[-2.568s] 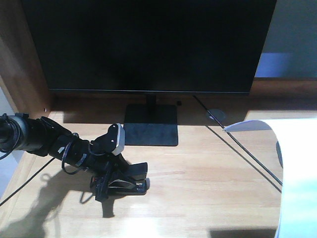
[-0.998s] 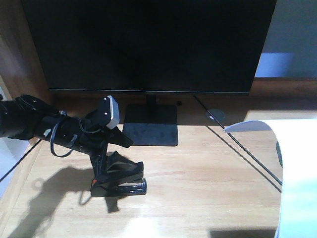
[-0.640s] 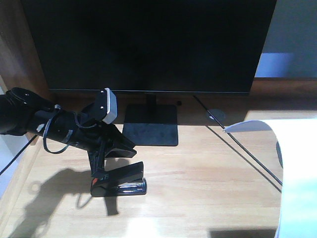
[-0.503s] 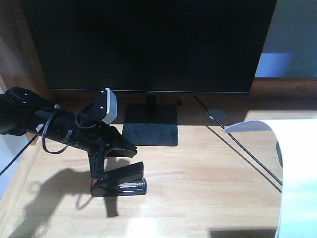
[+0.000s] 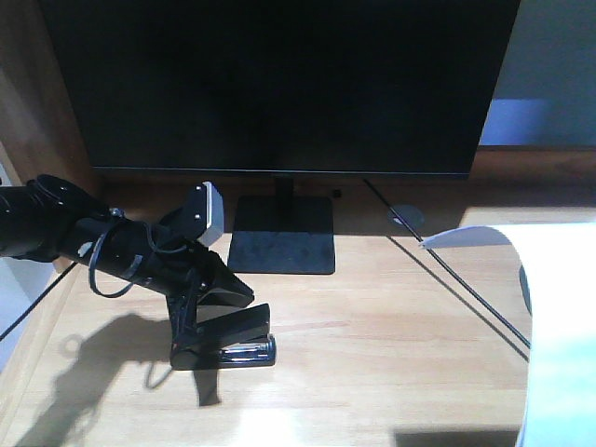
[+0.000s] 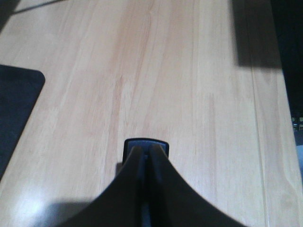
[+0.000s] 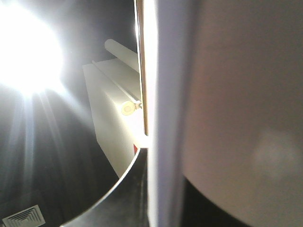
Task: Grab stapler and paper to desk for stapling
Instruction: 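Set the stapler down on the desk and open the left gripper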
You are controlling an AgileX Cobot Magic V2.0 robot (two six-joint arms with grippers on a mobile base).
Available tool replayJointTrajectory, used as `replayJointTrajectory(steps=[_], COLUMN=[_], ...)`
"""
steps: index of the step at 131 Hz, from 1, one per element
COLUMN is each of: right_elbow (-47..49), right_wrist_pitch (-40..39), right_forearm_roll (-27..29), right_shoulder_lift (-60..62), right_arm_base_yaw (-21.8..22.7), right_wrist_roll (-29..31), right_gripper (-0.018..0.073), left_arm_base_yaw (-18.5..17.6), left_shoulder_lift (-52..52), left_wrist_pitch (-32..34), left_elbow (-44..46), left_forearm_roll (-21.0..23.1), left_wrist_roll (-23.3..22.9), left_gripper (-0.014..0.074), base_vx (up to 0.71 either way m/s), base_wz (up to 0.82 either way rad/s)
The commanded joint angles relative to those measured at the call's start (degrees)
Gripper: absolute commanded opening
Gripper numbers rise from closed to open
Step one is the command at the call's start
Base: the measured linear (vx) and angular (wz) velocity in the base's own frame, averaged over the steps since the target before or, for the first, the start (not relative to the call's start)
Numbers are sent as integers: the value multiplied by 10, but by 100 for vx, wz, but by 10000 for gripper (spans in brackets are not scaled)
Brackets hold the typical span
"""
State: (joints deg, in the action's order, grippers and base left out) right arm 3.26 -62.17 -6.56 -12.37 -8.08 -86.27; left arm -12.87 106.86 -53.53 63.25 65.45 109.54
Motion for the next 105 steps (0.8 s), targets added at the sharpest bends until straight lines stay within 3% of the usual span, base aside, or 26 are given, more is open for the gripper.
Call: replayJointTrajectory(steps=[1, 105], right_elbow=[16, 16], right_wrist_pitch=[-21, -20], right_forearm_roll=[-2, -2], right_shoulder_lift=[-7, -7], right_arm_base_yaw=[2, 2], right_wrist_roll=[0, 0], right_gripper=[-6, -6], left_arm_base_yaw=[-2, -2], left_shoulder_lift=[-14, 3], left_wrist_pitch=[-8, -14], left_elbow=[14, 14], left_forearm_roll=[27, 26], left_wrist_roll=[0, 0], left_gripper=[-6, -6], base_vx=[0, 0], base_wz=[0, 0])
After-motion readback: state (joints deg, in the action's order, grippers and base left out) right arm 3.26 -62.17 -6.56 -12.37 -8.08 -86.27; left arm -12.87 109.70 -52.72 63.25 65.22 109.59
